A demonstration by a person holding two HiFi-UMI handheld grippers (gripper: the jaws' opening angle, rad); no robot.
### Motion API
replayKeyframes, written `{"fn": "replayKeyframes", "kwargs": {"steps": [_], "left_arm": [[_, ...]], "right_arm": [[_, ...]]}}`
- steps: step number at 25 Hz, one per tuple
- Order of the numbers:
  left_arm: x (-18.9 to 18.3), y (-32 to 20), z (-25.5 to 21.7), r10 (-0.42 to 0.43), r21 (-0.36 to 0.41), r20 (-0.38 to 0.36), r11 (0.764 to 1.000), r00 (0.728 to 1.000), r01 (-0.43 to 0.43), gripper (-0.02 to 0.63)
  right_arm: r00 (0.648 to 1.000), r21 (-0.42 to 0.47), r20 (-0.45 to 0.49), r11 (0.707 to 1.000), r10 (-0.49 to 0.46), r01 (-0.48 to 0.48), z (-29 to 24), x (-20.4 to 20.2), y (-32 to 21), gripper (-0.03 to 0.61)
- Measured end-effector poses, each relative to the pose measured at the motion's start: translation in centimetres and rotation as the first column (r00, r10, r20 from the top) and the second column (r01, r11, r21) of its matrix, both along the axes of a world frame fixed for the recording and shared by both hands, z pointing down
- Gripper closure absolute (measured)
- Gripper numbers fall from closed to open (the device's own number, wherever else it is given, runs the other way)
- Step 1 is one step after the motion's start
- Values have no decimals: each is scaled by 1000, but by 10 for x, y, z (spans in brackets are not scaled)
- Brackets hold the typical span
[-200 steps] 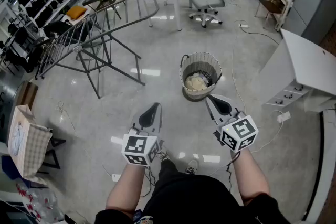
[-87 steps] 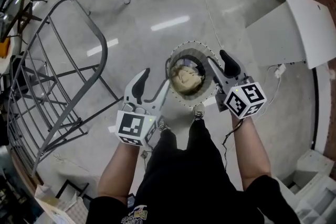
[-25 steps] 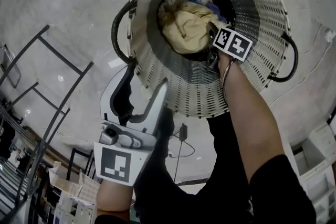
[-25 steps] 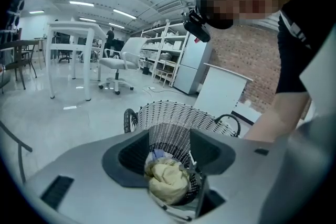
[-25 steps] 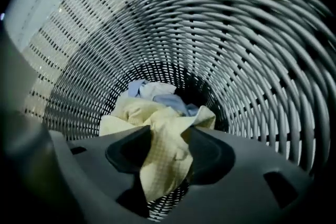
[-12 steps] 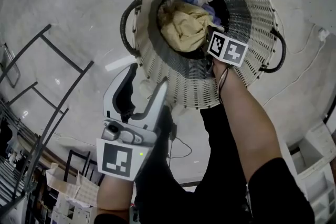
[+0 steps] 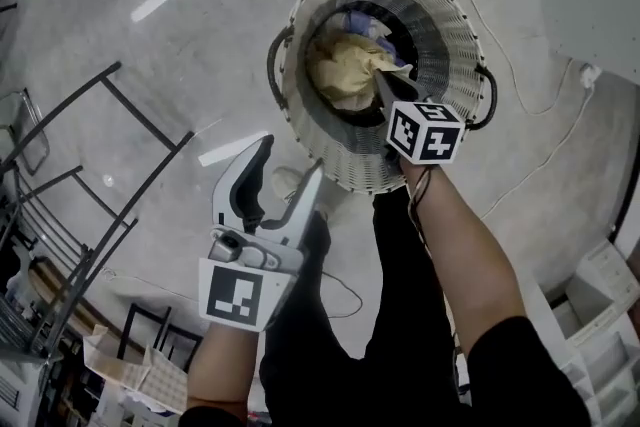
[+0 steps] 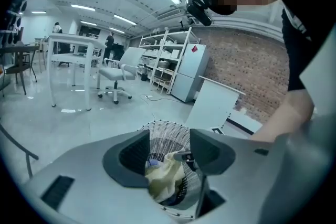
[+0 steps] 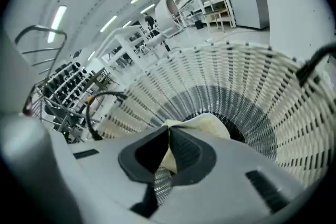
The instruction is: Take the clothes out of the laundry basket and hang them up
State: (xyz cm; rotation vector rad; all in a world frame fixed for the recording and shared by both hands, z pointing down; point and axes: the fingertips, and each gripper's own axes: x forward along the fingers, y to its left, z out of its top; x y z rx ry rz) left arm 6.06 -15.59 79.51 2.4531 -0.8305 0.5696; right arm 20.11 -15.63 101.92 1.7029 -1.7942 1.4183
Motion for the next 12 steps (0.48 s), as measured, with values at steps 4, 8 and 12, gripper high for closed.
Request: {"fn": "replayKeyframes", "kwargs": {"steps": [4,8,12], "left_arm": [[-1,4,-39,5,-4,-30,1000,1000,-5,382],[-1,6,-81,15,30,-41,999,999,-14,382],[2,7,-128,17,58,-62,998,998,-14,382]], "right_arm": [[999,106,10,994,-40,39,-75,-5,-18,563],[998,204,9,977,-57,54,-151,-7,-27,563],[998,292,20,955,-67,58,-232,-9,-32,563]]}}
